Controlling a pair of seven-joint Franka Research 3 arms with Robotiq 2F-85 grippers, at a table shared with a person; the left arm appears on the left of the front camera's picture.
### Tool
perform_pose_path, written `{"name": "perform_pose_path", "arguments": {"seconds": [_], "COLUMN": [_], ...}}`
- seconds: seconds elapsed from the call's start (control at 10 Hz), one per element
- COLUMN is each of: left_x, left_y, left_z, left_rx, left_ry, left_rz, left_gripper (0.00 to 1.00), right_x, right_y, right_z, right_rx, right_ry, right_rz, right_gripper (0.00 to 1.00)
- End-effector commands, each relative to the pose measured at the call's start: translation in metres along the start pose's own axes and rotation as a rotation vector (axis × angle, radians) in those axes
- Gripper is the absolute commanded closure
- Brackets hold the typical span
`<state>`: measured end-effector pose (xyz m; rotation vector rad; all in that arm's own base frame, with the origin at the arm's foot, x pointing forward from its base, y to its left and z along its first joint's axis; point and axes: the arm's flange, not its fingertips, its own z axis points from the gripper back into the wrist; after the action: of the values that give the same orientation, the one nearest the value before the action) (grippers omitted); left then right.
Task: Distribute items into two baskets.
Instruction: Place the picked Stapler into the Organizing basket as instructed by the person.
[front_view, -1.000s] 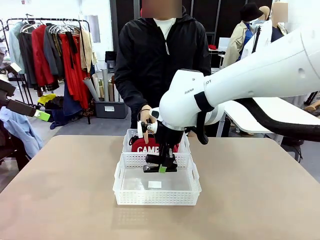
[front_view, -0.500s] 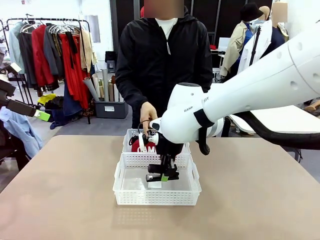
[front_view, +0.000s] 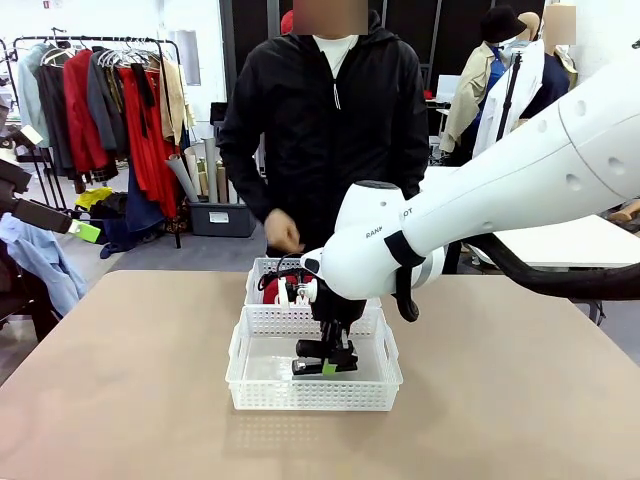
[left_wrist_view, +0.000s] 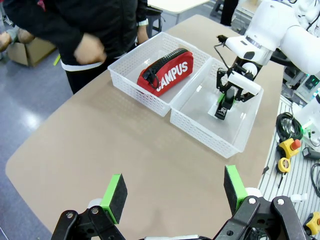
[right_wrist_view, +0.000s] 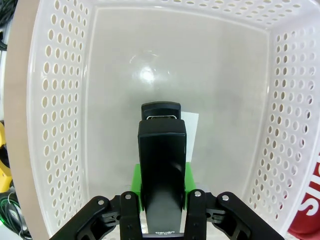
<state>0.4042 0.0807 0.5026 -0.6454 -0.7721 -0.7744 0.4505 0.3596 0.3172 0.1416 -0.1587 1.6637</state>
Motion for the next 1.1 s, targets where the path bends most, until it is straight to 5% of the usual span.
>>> {"name": "perform_pose_path", "arguments": {"seconds": [0.0, 0.1, 0.6, 1.0], "left_x": [-0.001, -0.001, -0.001, -0.001], "left_y": [-0.003, -0.003, -0.003, -0.003], "left_z": [-0.001, -0.001, -0.001, -0.001], "left_rx": [-0.004, -0.004, -0.004, -0.004], "left_ry": [-0.026, -0.026, -0.026, -0.026], "left_rz": [0.008, 0.008, 0.008, 0.008], "left_gripper": [0.00, 0.00, 0.00, 0.00], "right_x": [0.001, 0.001, 0.000, 0.003], "right_y": [0.001, 0.001, 0.000, 0.000], "right_z": [0.002, 0.002, 0.001, 0.028], "right_rx": [-0.021, -0.020, -0.010, -0.011], "right_ry": [-0.007, -0.009, -0.008, -0.002], "right_rz": [0.000, -0.001, 0.004, -0.028], "right_gripper": [1.00, 0.95, 0.02, 0.00]}}
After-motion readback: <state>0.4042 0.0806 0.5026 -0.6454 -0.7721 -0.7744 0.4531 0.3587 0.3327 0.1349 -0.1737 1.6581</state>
